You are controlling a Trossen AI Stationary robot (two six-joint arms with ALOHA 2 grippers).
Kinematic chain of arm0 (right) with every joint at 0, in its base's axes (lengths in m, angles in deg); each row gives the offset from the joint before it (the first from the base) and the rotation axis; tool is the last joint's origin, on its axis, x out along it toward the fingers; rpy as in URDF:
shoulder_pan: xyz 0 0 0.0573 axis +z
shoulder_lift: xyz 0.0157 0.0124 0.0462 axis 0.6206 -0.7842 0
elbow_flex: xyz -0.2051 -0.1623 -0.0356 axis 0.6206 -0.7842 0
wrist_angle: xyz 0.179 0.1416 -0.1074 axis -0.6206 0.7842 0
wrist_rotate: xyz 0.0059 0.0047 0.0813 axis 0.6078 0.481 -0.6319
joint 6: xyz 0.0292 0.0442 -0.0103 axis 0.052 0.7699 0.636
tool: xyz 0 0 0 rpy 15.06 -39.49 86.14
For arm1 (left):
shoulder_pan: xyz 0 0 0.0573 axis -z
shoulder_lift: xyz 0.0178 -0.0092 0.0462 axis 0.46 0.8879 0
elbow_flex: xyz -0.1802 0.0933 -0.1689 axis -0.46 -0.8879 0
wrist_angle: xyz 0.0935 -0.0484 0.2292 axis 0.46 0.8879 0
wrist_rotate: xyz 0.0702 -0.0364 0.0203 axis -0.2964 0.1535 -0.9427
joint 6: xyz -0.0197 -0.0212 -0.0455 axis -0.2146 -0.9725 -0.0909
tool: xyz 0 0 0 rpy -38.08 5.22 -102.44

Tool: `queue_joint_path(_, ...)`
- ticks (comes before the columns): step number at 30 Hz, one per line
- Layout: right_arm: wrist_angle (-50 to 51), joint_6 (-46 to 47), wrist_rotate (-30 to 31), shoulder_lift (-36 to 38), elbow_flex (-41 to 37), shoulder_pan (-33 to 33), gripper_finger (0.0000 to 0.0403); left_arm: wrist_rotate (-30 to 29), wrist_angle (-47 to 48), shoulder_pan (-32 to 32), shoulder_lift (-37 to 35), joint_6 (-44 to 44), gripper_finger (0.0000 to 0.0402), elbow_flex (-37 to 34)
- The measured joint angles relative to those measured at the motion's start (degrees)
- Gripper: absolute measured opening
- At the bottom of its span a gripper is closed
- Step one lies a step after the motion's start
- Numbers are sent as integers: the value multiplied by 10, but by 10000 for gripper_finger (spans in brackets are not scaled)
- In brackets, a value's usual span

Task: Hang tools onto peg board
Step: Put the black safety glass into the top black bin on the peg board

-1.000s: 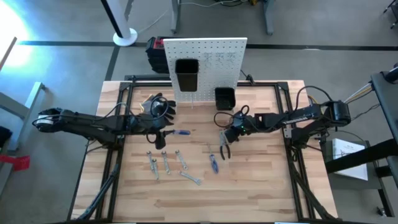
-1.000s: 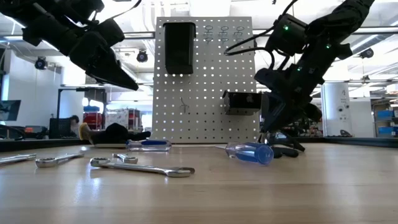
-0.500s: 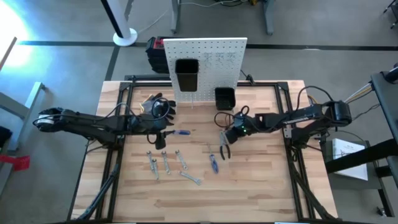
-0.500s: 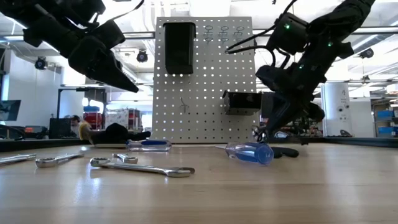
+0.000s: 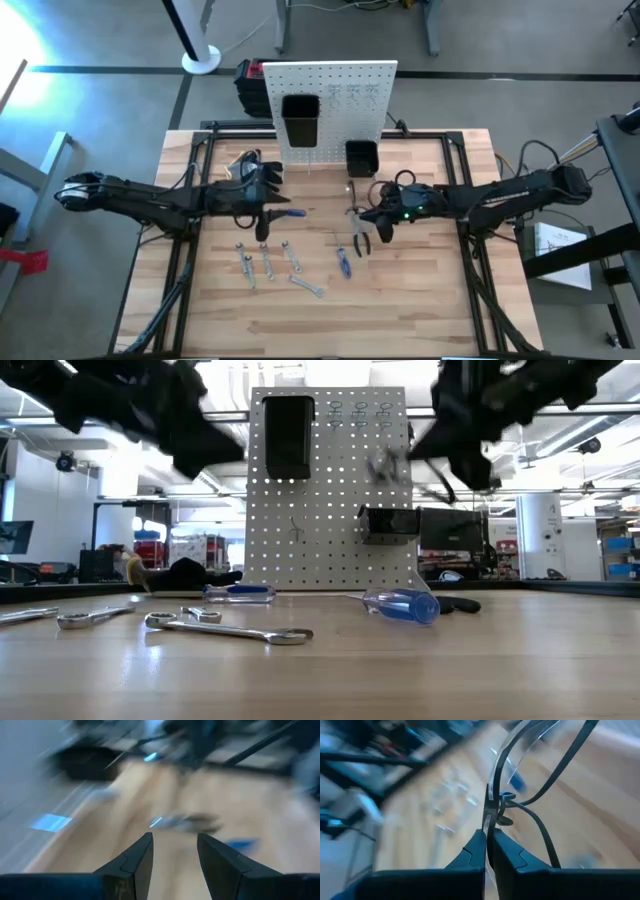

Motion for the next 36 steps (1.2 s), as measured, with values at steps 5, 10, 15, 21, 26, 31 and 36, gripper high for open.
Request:
queue_joint_path(5,-110,-85,-14,-6,0,7,2,88,-161,0,24,12,143,0)
queue_joint_path(10,-161,-190,-11,-19,0,12,2,39,-223,-2,44,6,143,7)
queue_joint_path(15,-228,-296,-10,-48,0,12,2,22,-231,-15,93,-14,143,53)
queue_joint_path(21,-241,-374,-8,-77,0,11,2,48,-226,-41,170,-22,143,116)
queue_joint_path(26,-241,-396,1,-83,0,11,2,108,-207,-56,217,-38,143,168)
queue_joint_path(31,-249,-418,3,-79,0,11,0,158,-172,-59,256,-37,143,206)
queue_joint_path(36,-241,-423,2,-71,0,11,0,183,-147,-59,268,-20,132,234)
